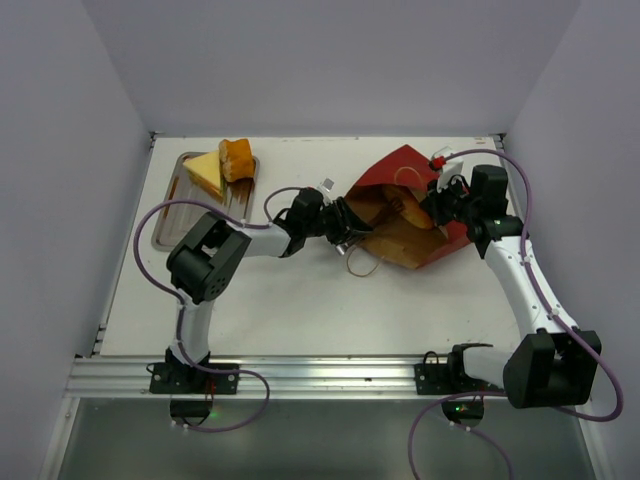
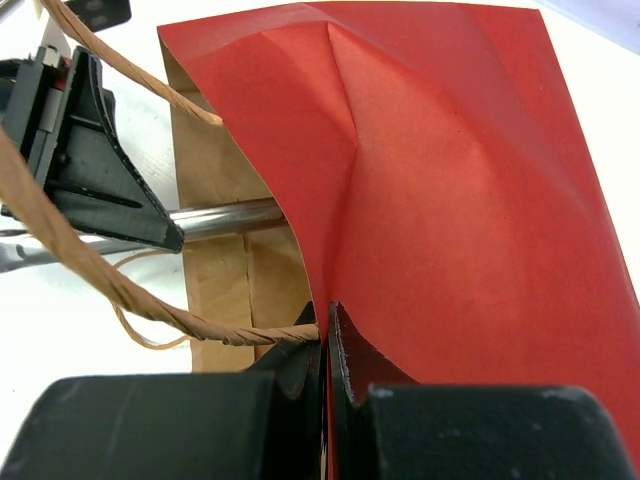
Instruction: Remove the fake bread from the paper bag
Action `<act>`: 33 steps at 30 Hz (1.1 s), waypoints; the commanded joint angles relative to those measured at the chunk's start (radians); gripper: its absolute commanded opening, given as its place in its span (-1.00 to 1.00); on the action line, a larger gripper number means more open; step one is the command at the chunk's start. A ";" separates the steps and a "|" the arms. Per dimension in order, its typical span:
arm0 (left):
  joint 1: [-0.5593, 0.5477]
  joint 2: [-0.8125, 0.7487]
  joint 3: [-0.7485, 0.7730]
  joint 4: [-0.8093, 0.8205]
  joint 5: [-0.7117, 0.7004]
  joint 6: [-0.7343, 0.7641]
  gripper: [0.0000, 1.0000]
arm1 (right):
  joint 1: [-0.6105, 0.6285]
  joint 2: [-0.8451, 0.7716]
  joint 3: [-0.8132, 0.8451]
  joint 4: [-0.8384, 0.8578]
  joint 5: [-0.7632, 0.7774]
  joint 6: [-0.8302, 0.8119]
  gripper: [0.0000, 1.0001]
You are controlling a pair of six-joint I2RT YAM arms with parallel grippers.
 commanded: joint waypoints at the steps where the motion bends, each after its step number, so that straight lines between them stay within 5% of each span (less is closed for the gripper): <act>1: -0.003 0.013 0.030 0.080 0.017 -0.033 -0.05 | -0.004 -0.011 -0.011 0.015 -0.023 0.012 -0.96; 33: -0.003 0.042 0.012 0.182 0.054 -0.211 -0.01 | -0.004 -0.010 -0.015 0.015 -0.034 0.011 -0.95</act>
